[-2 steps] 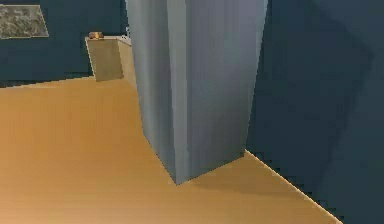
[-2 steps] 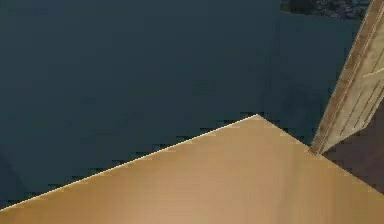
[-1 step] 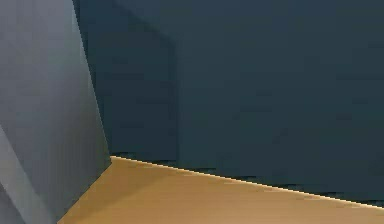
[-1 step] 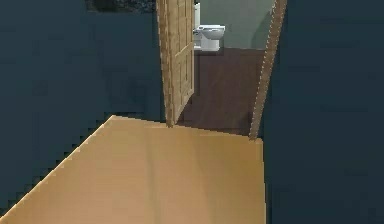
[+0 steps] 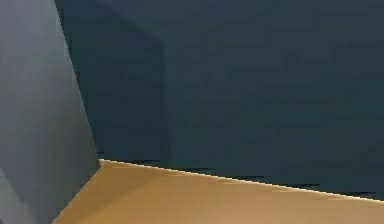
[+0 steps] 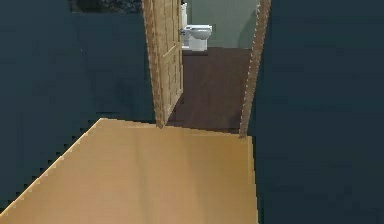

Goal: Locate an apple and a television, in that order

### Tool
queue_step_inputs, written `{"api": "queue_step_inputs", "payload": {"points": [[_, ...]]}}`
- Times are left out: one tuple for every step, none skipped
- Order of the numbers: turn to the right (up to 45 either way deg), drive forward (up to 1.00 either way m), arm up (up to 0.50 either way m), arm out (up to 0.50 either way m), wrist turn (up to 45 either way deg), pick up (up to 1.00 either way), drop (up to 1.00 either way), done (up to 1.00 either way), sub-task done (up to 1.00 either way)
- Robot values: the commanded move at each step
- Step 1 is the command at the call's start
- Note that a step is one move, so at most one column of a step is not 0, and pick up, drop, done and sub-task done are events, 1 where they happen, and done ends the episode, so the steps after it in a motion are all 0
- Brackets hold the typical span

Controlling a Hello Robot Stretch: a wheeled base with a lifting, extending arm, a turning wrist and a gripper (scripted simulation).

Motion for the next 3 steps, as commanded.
{"api": "queue_step_inputs", "payload": {"points": [[0.0, 0.05, 0.0, 0.0, 0.0, 0.0, 0.0, 0.0, 0.0], [-45.0, 0.0, 0.0, 0.0, 0.0, 0.0, 0.0, 0.0, 0.0], [-36.0, 0.0, 0.0, 0.0, 0.0, 0.0, 0.0, 0.0, 0.0]]}}
